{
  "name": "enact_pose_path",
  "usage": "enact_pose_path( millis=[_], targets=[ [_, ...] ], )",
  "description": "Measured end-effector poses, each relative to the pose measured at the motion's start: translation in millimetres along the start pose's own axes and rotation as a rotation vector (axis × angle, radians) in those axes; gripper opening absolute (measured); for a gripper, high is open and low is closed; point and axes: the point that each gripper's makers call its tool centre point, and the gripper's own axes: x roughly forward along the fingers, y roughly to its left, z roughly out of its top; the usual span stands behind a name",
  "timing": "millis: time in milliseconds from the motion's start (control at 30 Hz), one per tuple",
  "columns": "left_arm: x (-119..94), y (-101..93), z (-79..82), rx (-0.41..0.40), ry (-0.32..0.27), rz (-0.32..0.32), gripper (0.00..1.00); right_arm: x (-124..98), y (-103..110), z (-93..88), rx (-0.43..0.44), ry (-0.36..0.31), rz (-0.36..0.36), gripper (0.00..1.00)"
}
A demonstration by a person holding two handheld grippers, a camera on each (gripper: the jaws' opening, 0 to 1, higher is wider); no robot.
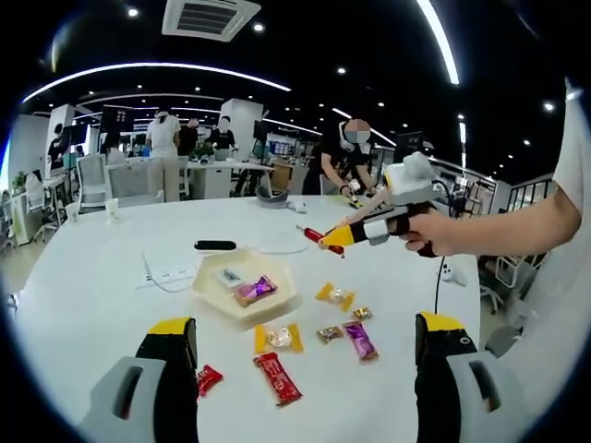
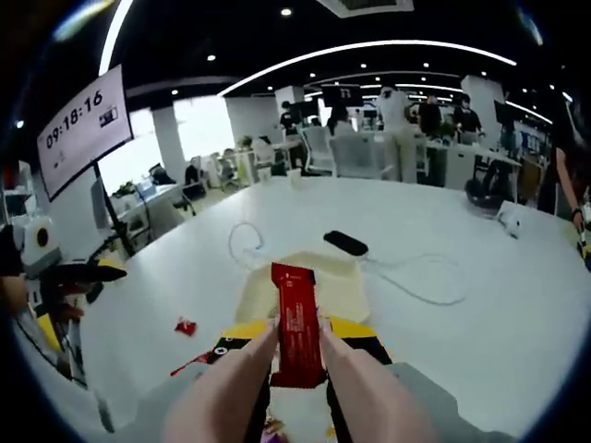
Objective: Place the target food into the container with the food tongs after gripping and lifting it, then release it inside without dropping or visibly crushing the food.
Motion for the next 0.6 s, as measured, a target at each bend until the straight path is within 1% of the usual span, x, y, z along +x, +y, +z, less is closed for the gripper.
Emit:
enact_pose_path(
  millis=[133, 400, 533, 600],
  targets=[
    [-1.4, -2.4, 2.3, 0.002, -0.008, 0.001, 0.99, 1.3, -2.8, 4.9, -0.004, -0.003, -0.001, 0.22],
    [-3.9, -2.4, 1.2, -0.004, -0.013, 0.009, 0.99, 2.5, 2.1, 17.4, -0.011, -0.022, 0.003, 0.22],
    [-3.3, -4.3, 1.5, 0.001, -0.012, 0.003, 0.99, 1.0, 5.7, 22.9, -0.008, -0.033, 0.0, 0.22],
    [-3.2, -4.8, 2.7, 0.003, -0.015, 0.002, 0.99, 1.7, 3.5, 25.3, -0.008, -0.038, -0.002, 0.21]
  ],
)
